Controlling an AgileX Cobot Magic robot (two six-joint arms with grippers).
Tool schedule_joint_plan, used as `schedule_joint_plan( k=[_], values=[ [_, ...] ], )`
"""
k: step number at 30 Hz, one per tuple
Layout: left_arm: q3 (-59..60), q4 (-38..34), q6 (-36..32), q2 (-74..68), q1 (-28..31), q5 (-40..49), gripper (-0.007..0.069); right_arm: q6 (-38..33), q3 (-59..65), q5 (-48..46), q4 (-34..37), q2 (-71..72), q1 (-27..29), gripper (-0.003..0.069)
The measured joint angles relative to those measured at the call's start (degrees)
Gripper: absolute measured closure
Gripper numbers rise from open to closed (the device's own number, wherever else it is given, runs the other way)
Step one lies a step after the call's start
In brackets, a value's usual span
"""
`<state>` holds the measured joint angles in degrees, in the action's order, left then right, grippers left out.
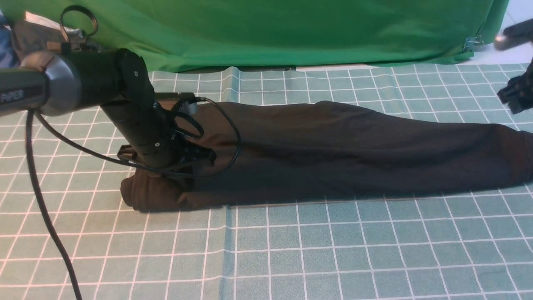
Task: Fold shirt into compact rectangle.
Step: 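Pull the folded dark garment lengthwise by its ends to straighten it flat on the table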
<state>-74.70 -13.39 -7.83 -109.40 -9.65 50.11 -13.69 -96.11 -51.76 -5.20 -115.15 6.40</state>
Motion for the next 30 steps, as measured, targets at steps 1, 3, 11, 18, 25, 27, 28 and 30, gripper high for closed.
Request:
schedule_joint_plan(
  k=[1, 3, 11, 18, 25, 27, 28, 30],
  values=[
    [0.0, 0.12, 0.0, 1.04, 0.0, 0.0, 0.0618, 1.18, -1.22, -2.84, 0.0, 0.84, 0.0, 0.034],
    [0.0, 0.12, 0.0, 2.59, 0.0, 0.0, 0.0618, 1.66, -2.47, -6.4, 0.36, 2.12, 0.0, 0.0421],
    [0.42, -1.03, 0.0, 5.82, 0.0, 1.78, 0.0618, 1.59, -1.46, -17.16, 10.24, 4.72, 2.52, 0.0641],
    [1.27, -7.99, -1.34, 4.98, -1.84, -2.63, 0.0618, -5.85, 5.59, -10.84, 24.57, 4.38, -3.86, 0.0646],
    [1.27, -8.11, -0.45, -1.26, -4.58, -5.4, 0.0618, -6.38, 7.26, -0.04, 25.35, -1.45, -12.35, 0.0646],
    [1.27, -6.93, 0.81, -2.63, -4.46, -5.41, 0.0618, -6.38, 7.26, 0.72, 24.31, -3.49, -13.12, 0.0644],
    [1.32, -6.28, 1.44, -3.09, -4.33, -5.41, 0.0618, -6.11, 7.26, 0.82, 23.29, -4.22, -13.19, 0.0643],
    [1.28, -5.14, 2.01, -3.67, -4.14, -5.33, 0.0618, -5.1, 7.26, 0.82, 21.17, -5.44, -13.19, 0.0643]
  ],
)
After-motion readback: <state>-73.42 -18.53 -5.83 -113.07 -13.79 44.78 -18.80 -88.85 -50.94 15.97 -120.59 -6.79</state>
